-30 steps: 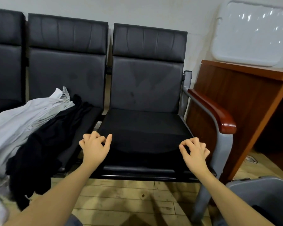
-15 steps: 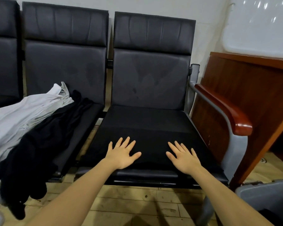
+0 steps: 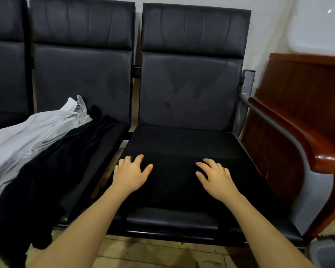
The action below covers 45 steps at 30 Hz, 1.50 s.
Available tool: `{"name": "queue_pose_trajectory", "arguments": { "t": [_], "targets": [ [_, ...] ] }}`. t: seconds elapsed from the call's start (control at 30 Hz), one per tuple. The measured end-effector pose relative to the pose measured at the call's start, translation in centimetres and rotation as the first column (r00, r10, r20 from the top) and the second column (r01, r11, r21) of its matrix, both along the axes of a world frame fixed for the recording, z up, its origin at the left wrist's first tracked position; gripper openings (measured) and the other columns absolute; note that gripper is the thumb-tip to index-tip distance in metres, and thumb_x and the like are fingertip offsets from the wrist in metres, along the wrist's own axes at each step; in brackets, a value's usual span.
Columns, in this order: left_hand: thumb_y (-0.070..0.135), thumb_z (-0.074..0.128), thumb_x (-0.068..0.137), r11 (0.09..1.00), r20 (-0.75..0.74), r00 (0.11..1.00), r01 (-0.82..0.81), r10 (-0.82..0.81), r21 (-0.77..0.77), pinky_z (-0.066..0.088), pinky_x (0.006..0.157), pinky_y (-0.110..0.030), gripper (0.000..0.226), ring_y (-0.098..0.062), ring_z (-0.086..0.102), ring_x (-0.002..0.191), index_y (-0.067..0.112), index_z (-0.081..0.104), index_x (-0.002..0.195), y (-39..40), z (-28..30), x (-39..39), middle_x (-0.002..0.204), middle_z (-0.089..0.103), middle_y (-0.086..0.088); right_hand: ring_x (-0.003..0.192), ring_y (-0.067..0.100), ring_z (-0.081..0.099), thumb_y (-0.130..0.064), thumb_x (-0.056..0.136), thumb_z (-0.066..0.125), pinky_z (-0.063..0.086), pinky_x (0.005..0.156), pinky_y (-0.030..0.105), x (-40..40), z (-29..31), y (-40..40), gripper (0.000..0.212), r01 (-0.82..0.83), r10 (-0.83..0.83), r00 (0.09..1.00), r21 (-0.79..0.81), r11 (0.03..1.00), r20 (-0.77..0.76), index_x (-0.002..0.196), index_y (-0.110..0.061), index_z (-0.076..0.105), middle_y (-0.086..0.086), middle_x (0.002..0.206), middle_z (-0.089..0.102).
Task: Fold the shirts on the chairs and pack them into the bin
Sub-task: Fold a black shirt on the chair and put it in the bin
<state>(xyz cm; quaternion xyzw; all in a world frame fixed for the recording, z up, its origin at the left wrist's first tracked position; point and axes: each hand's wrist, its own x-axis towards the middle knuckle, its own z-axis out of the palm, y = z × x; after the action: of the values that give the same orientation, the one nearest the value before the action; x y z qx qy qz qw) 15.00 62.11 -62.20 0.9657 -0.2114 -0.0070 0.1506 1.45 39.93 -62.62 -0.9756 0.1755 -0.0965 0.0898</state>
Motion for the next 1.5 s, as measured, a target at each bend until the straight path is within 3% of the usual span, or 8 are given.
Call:
{"name": "queue_pose_trajectory", "arguments": {
  "t": [0.17, 0.37, 0.53, 0.7, 0.9, 1.07, 1.23, 1.5],
  "targets": [
    [0.051, 0.039, 0.096, 0.992, -0.001, 0.992, -0.122, 0.122, 0.037, 0.034, 0.102, -0.041, 0.055, -0.034, 0.039, 0.126, 0.029, 0.031, 0.145, 2.2, -1.1, 1.7, 0.138, 0.042, -0.014, 0.139, 0.016, 0.028, -0.039, 0.101, 0.038, 0.02, 0.112, 0.033, 1.9, -0.3, -0.4, 0.045, -0.063, 0.065, 0.998, 0.074, 0.995, -0.022, 0.145, -0.031, 0.035, -0.006, 0.154, 0.027],
    [0.026, 0.058, 0.092, 0.973, 0.046, 0.996, -0.071, 0.083, -0.218, 0.029, 0.104, -0.042, 0.051, -0.024, 0.048, 0.118, 0.03, 0.039, 0.14, 1.7, -1.6, 2.1, 0.121, 0.056, -0.005, 0.145, 0.007, 0.012, -0.046, 0.101, 0.031, 0.008, 0.115, 0.029, 2.5, -1.3, 0.2, 0.049, -0.162, 0.167, 0.981, 0.064, 0.985, -0.096, 0.148, -0.037, 0.025, -0.013, 0.157, 0.019],
    [0.011, 0.062, 0.088, 0.821, 0.072, 0.997, 0.022, 0.024, -0.571, 0.034, 0.088, -0.013, 0.047, -0.015, 0.054, 0.103, 0.022, 0.052, 0.133, 1.8, -0.7, 2.4, 0.115, 0.056, -0.006, 0.146, 0.007, 0.004, -0.053, 0.099, 0.025, 0.002, 0.117, 0.031, 3.0, -1.4, 1.6, 0.052, -0.156, 0.162, 0.972, 0.05, 0.986, -0.168, 0.149, -0.039, 0.021, -0.014, 0.159, 0.01],
    [0.005, 0.067, 0.084, 0.747, 0.279, 0.96, 0.163, 0.031, -0.645, 0.027, 0.08, 0.007, 0.045, -0.004, 0.05, 0.093, 0.015, 0.058, 0.127, 1.8, 1.4, 1.7, 0.104, 0.059, 0.0, 0.146, 0.011, 0.007, -0.053, 0.099, 0.027, 0.003, 0.116, 0.033, 4.9, -1.9, 5.1, 0.053, -0.133, 0.139, 0.985, 0.061, 0.989, -0.105, 0.149, -0.035, 0.024, -0.01, 0.159, 0.014],
    [0.003, 0.065, 0.085, 0.674, 0.39, 0.918, 0.335, -0.075, -0.658, 0.035, 0.087, -0.001, 0.039, -0.004, 0.055, 0.097, 0.013, 0.062, 0.123, 0.0, 3.9, -1.0, 0.1, 0.059, 0.011, 0.137, 0.014, 0.033, -0.035, 0.099, 0.045, 0.016, 0.11, 0.029, 5.1, -1.2, 5.0, 0.038, -0.166, 0.131, 0.983, 0.31, 0.936, 0.13, 0.135, -0.025, 0.052, -0.006, 0.147, 0.04],
    [0.009, 0.061, 0.09, 0.696, 0.379, 0.888, 0.445, -0.261, -0.564, 0.038, 0.09, -0.01, 0.04, -0.005, 0.056, 0.103, 0.018, 0.057, 0.129, -3.8, 4.4, -3.4, 0.109, 0.063, 0.003, 0.132, 0.013, 0.036, -0.034, 0.099, 0.045, 0.019, 0.106, 0.029, 0.7, -0.6, 0.3, 0.04, -0.045, 0.035, 0.997, 0.126, 0.991, 0.074, 0.138, -0.024, 0.048, -0.008, 0.145, 0.04],
    [0.011, 0.06, 0.09, 0.709, 0.443, 0.822, 0.548, -0.358, -0.444, 0.038, 0.089, -0.025, 0.039, -0.014, 0.059, 0.089, 0.019, 0.058, 0.128, -8.2, 4.3, -5.5, 0.095, 0.064, 0.001, 0.138, 0.013, 0.03, -0.045, 0.099, 0.04, 0.02, 0.111, 0.035, -3.3, -0.7, -3.6, 0.046, 0.095, -0.091, 0.995, 0.076, 0.993, -0.046, 0.142, -0.03, 0.04, -0.008, 0.151, 0.034],
    [0.013, 0.062, 0.089, 0.604, 0.118, 0.912, 0.353, -0.393, -0.715, 0.041, 0.092, -0.011, 0.037, -0.001, 0.055, 0.102, 0.024, 0.059, 0.125, -13.7, 3.7, -8.1, 0.108, 0.062, 0.008, 0.137, 0.008, 0.031, -0.037, 0.1, 0.042, 0.013, 0.108, 0.034, -4.3, -1.1, -4.2, 0.037, 0.132, -0.149, 0.987, 0.246, 0.96, 0.053, 0.135, -0.029, 0.05, -0.01, 0.146, 0.042]
  ]
}}
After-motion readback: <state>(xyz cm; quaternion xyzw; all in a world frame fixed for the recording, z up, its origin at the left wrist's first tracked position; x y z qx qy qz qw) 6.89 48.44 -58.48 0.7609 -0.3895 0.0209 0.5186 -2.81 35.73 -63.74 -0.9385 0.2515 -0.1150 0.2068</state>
